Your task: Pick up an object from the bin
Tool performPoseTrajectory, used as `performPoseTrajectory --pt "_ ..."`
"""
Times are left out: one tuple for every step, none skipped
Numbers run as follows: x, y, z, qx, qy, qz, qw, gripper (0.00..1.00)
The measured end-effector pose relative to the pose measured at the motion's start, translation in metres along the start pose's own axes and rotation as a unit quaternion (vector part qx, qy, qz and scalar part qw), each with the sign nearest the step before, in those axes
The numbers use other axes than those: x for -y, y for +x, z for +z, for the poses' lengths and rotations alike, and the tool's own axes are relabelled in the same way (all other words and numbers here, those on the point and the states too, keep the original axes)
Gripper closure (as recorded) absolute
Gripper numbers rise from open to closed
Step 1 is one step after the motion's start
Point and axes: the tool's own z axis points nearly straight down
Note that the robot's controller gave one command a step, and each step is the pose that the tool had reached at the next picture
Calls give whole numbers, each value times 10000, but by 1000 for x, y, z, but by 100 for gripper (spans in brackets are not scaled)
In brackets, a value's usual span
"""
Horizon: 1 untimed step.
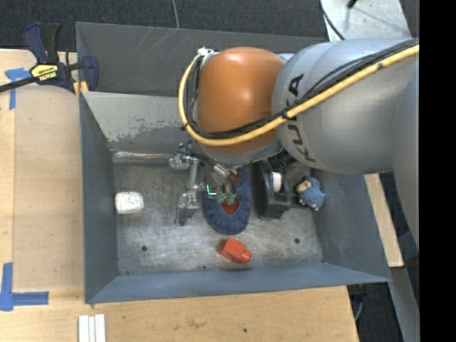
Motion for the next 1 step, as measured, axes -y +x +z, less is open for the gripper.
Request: performPoseTrajectory --pt "100 -8 128 55 -11 -572 9983 0"
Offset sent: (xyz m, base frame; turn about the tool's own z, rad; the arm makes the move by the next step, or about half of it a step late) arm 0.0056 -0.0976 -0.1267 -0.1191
